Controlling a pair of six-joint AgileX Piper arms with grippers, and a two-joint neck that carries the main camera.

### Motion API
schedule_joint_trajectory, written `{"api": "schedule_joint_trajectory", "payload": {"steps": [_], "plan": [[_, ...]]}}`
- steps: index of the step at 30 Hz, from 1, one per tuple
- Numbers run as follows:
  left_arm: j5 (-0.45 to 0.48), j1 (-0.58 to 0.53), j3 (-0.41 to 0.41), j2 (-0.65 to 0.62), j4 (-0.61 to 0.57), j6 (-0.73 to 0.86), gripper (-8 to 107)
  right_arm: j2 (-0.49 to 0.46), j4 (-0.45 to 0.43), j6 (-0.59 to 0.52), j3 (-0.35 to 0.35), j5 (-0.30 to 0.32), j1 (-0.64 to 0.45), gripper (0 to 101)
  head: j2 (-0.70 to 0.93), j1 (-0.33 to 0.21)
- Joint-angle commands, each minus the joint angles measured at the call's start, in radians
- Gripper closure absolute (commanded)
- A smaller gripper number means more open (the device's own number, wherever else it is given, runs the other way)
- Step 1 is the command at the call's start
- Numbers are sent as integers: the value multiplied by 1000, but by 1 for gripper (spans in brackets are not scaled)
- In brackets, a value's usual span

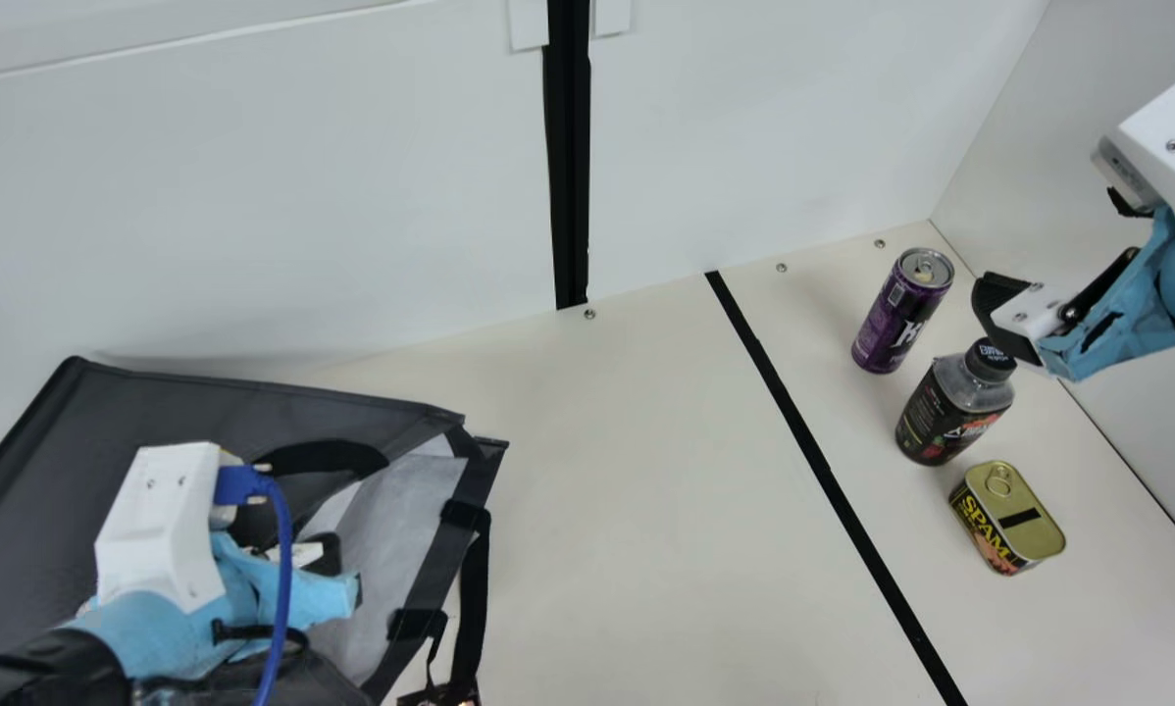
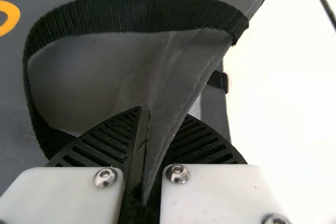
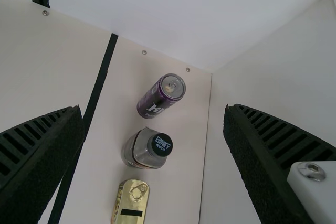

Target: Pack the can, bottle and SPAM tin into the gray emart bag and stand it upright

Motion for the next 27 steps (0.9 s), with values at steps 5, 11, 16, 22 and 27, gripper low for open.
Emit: {"api": "schedule_joint_trajectory", "payload": {"steps": [5, 11, 16, 22, 27], "plan": [[27, 67, -11, 10, -162, 107, 107, 0, 0, 0, 0, 0, 0, 6, -2, -23], [55, 125, -23, 21, -255, 184, 107, 0, 0, 0, 0, 0, 0, 6, -2, -23], [78, 172, -36, 35, -313, 237, 107, 0, 0, 0, 0, 0, 0, 6, -2, -23], [101, 221, -55, 56, -360, 287, 107, 0, 0, 0, 0, 0, 0, 6, -2, -23], [116, 255, -69, 73, -385, 317, 107, 0, 0, 0, 0, 0, 0, 6, -2, -23]]}}
